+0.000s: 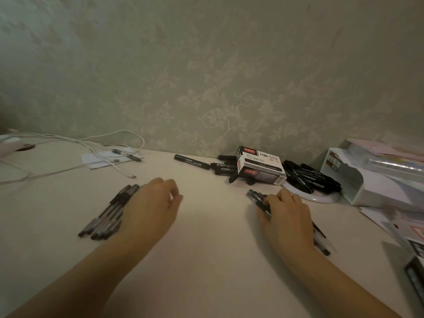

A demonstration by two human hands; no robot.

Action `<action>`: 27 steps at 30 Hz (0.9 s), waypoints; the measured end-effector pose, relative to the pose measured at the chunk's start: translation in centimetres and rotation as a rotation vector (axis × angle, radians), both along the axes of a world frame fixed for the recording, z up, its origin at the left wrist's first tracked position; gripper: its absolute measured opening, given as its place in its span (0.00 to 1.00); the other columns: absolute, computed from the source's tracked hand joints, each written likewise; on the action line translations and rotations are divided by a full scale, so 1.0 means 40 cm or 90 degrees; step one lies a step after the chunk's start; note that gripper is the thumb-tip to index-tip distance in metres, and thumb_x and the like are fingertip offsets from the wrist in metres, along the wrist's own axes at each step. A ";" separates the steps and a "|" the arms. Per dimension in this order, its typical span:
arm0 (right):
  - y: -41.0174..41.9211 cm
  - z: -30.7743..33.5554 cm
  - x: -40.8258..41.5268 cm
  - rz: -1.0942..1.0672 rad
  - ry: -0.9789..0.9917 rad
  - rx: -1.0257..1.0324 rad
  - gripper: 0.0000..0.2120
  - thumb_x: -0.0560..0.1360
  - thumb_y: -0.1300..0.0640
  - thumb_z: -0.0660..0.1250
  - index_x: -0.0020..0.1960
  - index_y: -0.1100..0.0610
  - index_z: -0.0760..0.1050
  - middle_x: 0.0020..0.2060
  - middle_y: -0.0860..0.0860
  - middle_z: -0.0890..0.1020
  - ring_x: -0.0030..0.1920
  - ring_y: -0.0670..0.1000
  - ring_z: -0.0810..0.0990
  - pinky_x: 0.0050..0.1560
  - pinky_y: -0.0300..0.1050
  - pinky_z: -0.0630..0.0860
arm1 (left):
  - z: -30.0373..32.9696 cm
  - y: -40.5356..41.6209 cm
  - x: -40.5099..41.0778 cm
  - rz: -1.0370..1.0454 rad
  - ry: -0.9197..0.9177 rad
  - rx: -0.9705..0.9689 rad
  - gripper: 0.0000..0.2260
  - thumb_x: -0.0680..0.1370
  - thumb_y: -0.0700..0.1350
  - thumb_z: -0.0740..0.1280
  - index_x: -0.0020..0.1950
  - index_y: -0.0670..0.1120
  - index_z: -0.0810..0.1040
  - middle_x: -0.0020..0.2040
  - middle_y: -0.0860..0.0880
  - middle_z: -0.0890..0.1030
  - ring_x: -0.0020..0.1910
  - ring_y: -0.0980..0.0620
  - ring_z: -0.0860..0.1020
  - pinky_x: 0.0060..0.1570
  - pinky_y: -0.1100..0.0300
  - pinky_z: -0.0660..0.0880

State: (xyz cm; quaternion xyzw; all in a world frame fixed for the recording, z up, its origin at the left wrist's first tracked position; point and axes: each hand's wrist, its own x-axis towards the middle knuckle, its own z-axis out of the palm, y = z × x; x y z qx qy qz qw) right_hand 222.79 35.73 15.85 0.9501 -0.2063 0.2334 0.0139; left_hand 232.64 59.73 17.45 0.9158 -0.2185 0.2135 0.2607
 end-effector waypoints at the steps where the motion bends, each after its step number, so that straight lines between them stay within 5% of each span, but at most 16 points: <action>1: 0.001 0.000 0.001 -0.004 0.011 -0.006 0.15 0.81 0.43 0.57 0.60 0.49 0.76 0.52 0.47 0.73 0.53 0.49 0.70 0.54 0.45 0.70 | -0.010 -0.014 -0.011 -0.038 0.000 -0.002 0.05 0.77 0.52 0.65 0.43 0.53 0.75 0.37 0.57 0.72 0.35 0.59 0.71 0.36 0.63 0.65; 11: 0.010 -0.003 0.015 -0.050 0.040 -0.053 0.15 0.80 0.43 0.58 0.58 0.52 0.74 0.53 0.49 0.74 0.54 0.52 0.72 0.52 0.46 0.68 | -0.055 -0.064 -0.038 -0.188 0.072 -0.037 0.03 0.77 0.50 0.66 0.43 0.55 0.78 0.38 0.58 0.75 0.36 0.62 0.73 0.37 0.70 0.69; 18: 0.023 -0.007 0.023 0.006 0.055 -0.037 0.15 0.80 0.42 0.58 0.54 0.50 0.76 0.50 0.47 0.76 0.52 0.49 0.73 0.53 0.45 0.68 | -0.051 -0.070 -0.057 -0.190 0.184 -0.090 0.04 0.76 0.52 0.67 0.44 0.54 0.80 0.38 0.56 0.79 0.35 0.59 0.77 0.38 0.64 0.76; 23: 0.053 0.014 0.025 0.224 -0.058 0.301 0.10 0.76 0.44 0.68 0.40 0.48 0.77 0.38 0.44 0.77 0.39 0.42 0.73 0.38 0.36 0.66 | -0.042 -0.085 -0.070 -0.270 0.390 -0.286 0.08 0.78 0.51 0.65 0.49 0.49 0.80 0.41 0.51 0.84 0.37 0.55 0.82 0.44 0.57 0.81; 27: 0.097 0.018 0.012 0.359 -0.047 0.599 0.11 0.78 0.48 0.68 0.39 0.52 0.82 0.31 0.47 0.81 0.32 0.41 0.77 0.36 0.35 0.72 | -0.032 -0.107 -0.091 -0.373 0.546 -0.434 0.09 0.81 0.45 0.60 0.55 0.43 0.77 0.48 0.43 0.83 0.42 0.49 0.84 0.47 0.55 0.81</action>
